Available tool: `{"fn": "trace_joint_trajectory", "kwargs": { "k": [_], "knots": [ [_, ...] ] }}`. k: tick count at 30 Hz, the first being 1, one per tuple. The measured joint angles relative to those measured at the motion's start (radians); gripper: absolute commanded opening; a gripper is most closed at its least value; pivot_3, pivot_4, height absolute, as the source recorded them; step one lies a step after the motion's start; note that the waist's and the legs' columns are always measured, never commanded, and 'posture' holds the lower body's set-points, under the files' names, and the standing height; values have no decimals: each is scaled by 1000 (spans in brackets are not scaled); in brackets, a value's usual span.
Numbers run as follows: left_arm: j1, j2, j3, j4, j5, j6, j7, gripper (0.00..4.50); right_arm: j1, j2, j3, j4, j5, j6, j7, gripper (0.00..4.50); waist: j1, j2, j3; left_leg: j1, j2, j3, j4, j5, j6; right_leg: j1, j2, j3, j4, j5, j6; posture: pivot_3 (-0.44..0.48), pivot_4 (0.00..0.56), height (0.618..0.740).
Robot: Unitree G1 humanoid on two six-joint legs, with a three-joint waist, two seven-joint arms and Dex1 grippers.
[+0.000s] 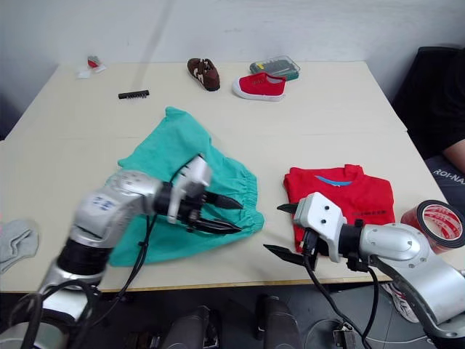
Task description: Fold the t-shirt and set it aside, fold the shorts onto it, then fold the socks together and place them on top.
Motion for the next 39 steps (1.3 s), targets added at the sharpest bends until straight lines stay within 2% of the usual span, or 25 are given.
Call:
{"fn": "trace_joint_trajectory", "kwargs": {
  "k": [3,6,9,14,17,20,21,22,25,31,37,39],
  "knots": [
    [123,241,63,-15,11,-75,-98,2782,-2,-15,93,20,-134,-123,35,4500,-16,2,-1,3,0,2,-1,-1,-3,0,1,1,2,-3,-1,0,150,740],
    [372,445,96,44,161,-345,-153,2782,-22,-14,188,119,-274,-276,78,4500,-17,2,0,3,1,2,-2,-2,-5,-2,1,1,3,-5,-3,0,150,740],
    [600,529,193,105,272,-559,-155,2782,-89,44,262,218,-361,-391,103,4500,-14,1,0,0,1,2,-1,-3,-4,-5,0,0,3,-5,-3,0,150,740],
    [824,520,393,74,311,-685,-110,2782,-200,175,353,369,-468,-548,110,4500,-3,1,0,-2,1,0,-1,-6,-2,-5,-2,-1,2,-5,-3,0,150,740],
    [912,498,456,62,338,-738,-78,2782,-238,243,378,455,-499,-583,108,4500,-11,1,0,-2,1,1,-1,-6,-2,-5,-2,-1,2,-5,-3,0,150,740],
    [949,495,470,90,411,-842,-29,2821,-267,283,386,506,-513,-603,111,3871,-13,1,0,-1,1,1,-1,-6,-2,-5,-1,-1,3,-5,-4,0,150,740],
    [948,491,471,113,425,-876,-13,2821,-270,291,387,514,-517,-607,113,3545,-12,2,0,-1,1,1,-1,-6,-2,-5,-1,-1,3,-5,-4,0,150,740],
    [948,487,472,126,430,-909,-2,2641,-269,294,389,518,-519,-612,119,3174,-12,2,-1,-1,1,1,-2,-6,-2,-5,-2,-1,3,-5,-4,0,150,740],
    [936,485,467,181,437,-978,20,1963,-269,299,389,520,-519,-621,128,2151,-11,3,-1,0,1,1,-2,-6,-2,-5,-2,-1,4,-5,-4,0,150,740],
    [879,485,428,277,440,-1038,44,51,-268,299,372,526,-516,-612,129,4,-11,8,-2,1,2,1,-2,-8,2,-5,-2,-1,6,-6,-5,0,150,740],
    [770,488,364,335,426,-1012,20,8,-263,299,318,503,-460,-530,128,0,-7,10,-2,1,2,1,-2,-7,2,-4,-2,-1,7,-5,-5,0,150,740],
    [731,488,345,338,393,-952,-7,8,-261,293,302,497,-441,-507,137,0,-7,10,-2,0,2,1,-2,-7,2,-5,-2,-2,7,-5,-5,0,150,740]
  ]
}}
